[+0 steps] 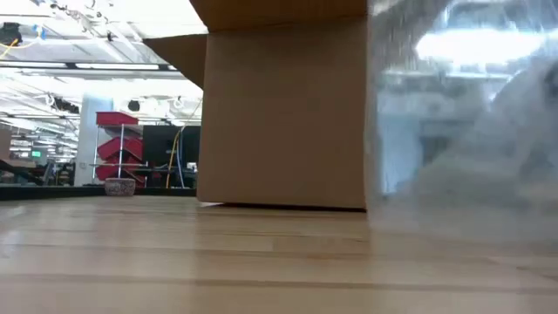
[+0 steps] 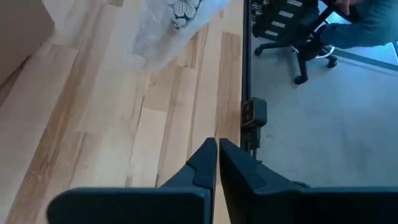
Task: Wrap mug
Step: Wrap the white blue mug with the transparent bubble wrap
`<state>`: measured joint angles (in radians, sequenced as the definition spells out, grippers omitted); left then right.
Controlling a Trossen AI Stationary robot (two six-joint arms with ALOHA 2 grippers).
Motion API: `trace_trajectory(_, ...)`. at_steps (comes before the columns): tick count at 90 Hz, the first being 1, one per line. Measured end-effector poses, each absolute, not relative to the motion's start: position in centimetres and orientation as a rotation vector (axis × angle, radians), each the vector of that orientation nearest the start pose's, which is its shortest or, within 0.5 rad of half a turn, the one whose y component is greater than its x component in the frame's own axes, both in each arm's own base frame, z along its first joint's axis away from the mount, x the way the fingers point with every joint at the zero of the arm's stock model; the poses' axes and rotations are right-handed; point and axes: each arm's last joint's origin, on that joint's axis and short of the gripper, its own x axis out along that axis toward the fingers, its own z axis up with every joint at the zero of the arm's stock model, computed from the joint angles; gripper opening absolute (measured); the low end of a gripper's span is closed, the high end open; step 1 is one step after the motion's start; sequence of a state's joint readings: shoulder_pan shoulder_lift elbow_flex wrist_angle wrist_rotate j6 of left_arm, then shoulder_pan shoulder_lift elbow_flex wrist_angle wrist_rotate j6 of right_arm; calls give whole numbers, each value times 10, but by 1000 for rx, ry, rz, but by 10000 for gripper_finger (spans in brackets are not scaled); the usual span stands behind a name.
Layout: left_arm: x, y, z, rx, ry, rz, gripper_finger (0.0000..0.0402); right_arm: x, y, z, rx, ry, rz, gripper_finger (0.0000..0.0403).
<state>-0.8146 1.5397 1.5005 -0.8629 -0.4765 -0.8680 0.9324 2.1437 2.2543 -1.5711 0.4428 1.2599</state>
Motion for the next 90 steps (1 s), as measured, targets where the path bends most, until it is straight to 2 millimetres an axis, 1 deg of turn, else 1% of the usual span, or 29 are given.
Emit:
trace_trajectory(8, 227, -221, 344, -278, 781, 19, 0, 258, 313, 327, 154, 1105, -309, 0)
trace_trajectory(16, 227, -221, 345, -278, 779, 20, 0, 264, 308, 328, 127, 1105, -303, 0)
trace_trajectory(24, 227, -221, 344, -277, 778, 22, 0, 273, 305, 321, 103, 1117, -318, 0)
trace_trajectory(38, 227, -222, 345, -288, 774, 24, 0, 283, 309, 302, 68, 1142, -343, 0)
trace_trajectory(52, 228, -222, 346, -293, 763, 16, 0, 281, 313, 299, 76, 1143, -355, 0)
trace_trajectory(62, 230, -224, 347, -266, 743, -14, 0, 280, 314, 299, 75, 1142, -352, 0)
trace_trajectory(72, 230, -225, 349, -241, 730, -35, 0, 285, 315, 297, 95, 1107, -349, 0)
trace_trajectory(90, 231, -224, 349, -245, 730, -31, 0, 302, 315, 274, 154, 1075, -347, 1)
